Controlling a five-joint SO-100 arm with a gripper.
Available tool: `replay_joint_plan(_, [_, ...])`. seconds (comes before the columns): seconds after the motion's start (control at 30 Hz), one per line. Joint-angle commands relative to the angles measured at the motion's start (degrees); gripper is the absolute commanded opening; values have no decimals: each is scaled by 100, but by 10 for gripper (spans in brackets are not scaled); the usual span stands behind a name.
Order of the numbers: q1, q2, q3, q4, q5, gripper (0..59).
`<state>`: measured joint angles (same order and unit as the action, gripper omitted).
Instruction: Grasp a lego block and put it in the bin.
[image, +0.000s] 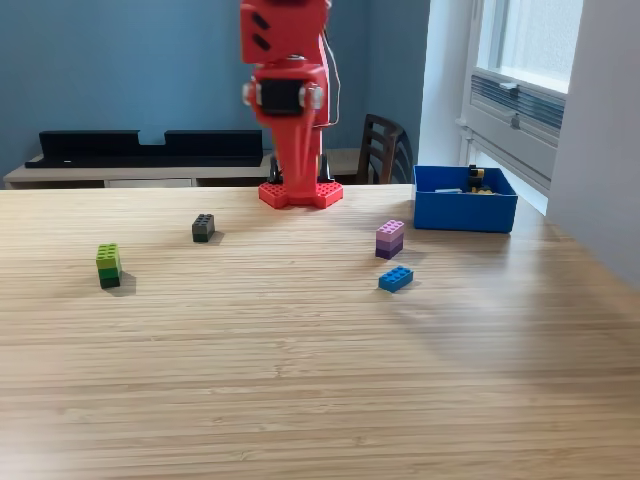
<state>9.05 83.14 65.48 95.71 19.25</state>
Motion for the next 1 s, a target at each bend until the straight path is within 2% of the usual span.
replay_joint_plan(0.03, [1266,105,-396,-290,431,1])
replay_joint_plan(0.17, [2013,105,-185,-677,756,1])
replay_joint_plan(0.33, [2558,97,396,-1371,800,5])
replay_joint_plan(0.5, [2689,88,729,-1723,800,167])
replay_joint_plan(0.63, [2689,88,861,-1758,879,236])
replay_joint_plan(0.8, [2760,70,967,-1872,1002,257])
replay_joint_plan(1.0, [2839,62,1239,-2268,1063,253])
